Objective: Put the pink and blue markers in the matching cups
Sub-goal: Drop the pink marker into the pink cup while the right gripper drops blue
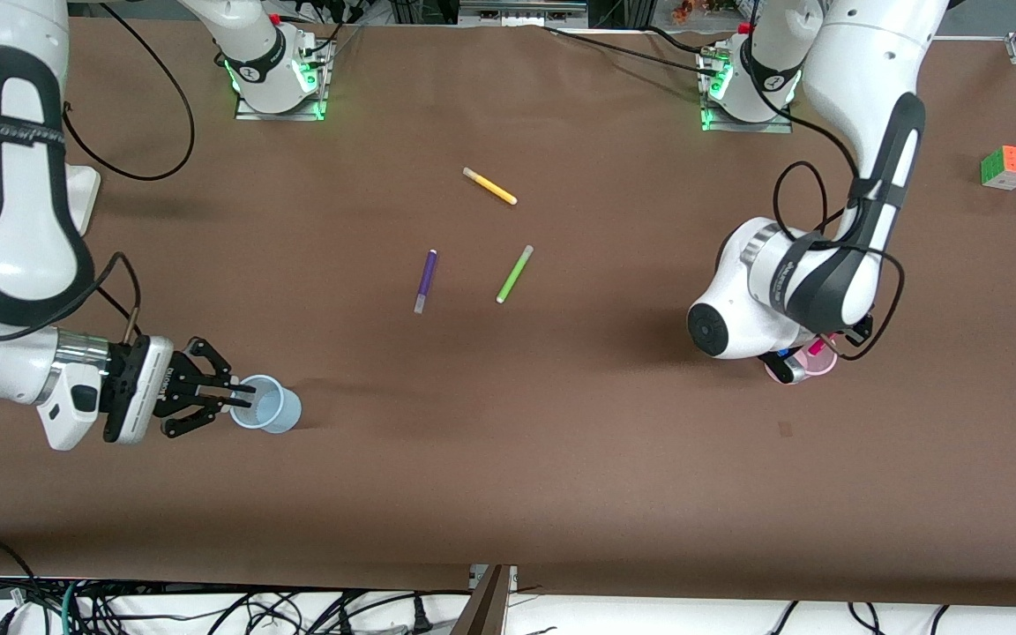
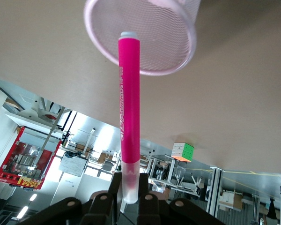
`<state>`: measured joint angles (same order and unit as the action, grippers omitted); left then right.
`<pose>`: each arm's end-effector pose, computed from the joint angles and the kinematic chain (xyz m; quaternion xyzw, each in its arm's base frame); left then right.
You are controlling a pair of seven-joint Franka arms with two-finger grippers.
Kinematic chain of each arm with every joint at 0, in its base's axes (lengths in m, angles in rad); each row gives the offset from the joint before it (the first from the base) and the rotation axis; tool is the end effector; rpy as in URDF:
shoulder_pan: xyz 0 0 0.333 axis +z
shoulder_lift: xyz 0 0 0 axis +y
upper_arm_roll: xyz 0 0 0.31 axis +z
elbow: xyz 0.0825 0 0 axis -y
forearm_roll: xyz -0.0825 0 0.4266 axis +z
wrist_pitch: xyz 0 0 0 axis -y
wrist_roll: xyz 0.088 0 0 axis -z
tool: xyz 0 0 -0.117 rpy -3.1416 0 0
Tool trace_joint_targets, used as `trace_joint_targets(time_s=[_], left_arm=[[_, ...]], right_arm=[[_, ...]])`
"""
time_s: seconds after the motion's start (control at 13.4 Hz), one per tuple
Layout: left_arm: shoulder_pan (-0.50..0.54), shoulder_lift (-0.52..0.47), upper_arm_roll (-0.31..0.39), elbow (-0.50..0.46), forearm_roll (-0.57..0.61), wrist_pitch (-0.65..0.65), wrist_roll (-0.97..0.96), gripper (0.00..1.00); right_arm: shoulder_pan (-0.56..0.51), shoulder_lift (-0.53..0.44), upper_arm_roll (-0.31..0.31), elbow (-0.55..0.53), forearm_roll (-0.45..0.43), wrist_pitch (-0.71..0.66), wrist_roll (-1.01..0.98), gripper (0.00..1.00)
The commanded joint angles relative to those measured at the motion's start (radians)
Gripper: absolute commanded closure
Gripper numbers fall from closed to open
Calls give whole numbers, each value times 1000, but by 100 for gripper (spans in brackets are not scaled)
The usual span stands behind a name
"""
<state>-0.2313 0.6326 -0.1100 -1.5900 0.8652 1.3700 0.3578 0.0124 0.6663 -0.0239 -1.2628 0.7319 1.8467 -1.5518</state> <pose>0.6345 -0.1112 0.2302 -0.7572 0.3786 0.3781 0.3746 0.7713 0.0545 0.3500 -0.7479 -0.5730 -0.2073 0.2634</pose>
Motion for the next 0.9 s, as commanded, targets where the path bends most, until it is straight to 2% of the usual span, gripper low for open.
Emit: trace_joint_targets(time_s=[0.0, 0.07, 0.15, 0.22, 0.52, 0.6, 0.67, 0.82], left_arm=[[3, 18, -8, 18, 12, -9, 27, 100], [0, 21, -8, 19, 11, -9, 20, 98], [-5, 21, -8, 24, 9, -17, 15, 42], [-11, 21, -10, 27, 9, -22, 6, 0], [-13, -5, -17, 38, 6, -23, -17, 0], [-16, -14, -19, 41, 6, -23, -17, 0], [-26, -31, -19, 54, 2, -23, -16, 0], [-26, -77, -16, 80, -94, -28, -19, 0]], right_arm=[[-15, 32, 16, -9, 75, -6, -115, 100], [-17, 33, 16, -30, 95, -1, -141, 100], [-19, 41, 16, -36, 104, 5, -164, 100], [-20, 48, 16, -38, 116, 6, -186, 100], [-25, 81, 15, -41, 119, 11, -254, 98], [-26, 82, 13, -41, 119, 9, -235, 71], [-26, 81, 13, -40, 118, 11, -229, 3], [-25, 72, 12, -33, 98, 8, -118, 0]])
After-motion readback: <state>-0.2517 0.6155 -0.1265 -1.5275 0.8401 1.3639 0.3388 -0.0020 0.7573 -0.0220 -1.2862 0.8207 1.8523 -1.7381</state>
